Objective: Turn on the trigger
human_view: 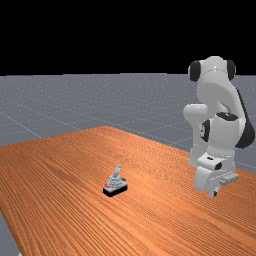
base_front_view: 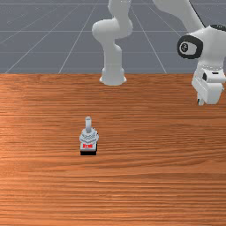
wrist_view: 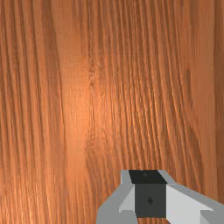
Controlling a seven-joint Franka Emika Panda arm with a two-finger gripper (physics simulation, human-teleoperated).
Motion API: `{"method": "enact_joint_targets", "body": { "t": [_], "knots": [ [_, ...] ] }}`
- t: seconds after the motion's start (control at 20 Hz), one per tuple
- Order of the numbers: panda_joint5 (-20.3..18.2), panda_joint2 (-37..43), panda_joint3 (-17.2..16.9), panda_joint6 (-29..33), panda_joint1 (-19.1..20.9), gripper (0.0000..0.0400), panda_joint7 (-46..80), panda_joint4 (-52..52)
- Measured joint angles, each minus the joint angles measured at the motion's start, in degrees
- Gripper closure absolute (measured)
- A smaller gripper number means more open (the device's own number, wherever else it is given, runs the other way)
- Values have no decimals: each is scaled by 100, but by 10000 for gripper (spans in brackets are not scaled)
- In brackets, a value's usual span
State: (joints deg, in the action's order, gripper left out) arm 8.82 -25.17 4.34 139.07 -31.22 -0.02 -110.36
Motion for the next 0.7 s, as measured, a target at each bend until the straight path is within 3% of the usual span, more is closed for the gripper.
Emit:
{"method": "enact_joint_targets", "body": {
  "t": [0.1,0.15,0.2,0.25,0.3,0.35,0.4,0.5,0.55,0.7],
  "knots": [
    [145,442,38,323,-192,400,349,-711],
    [1006,659,-272,707,-551,400,1259,-1104],
    [1246,855,-261,813,-647,400,1597,-1402],
    [-189,866,394,307,-151,400,-249,-1319],
    [880,1078,-16,847,-599,400,1354,-1726],
    [897,1213,45,896,-630,400,1464,-1924],
    [-491,1269,496,862,-284,400,257,-2014],
    [-913,1547,661,1200,-301,400,98,-2479],
    [-504,1521,572,495,-467,400,526,-2267],
    [-252,1853,623,821,-687,400,1122,-2769]
  ]
}}
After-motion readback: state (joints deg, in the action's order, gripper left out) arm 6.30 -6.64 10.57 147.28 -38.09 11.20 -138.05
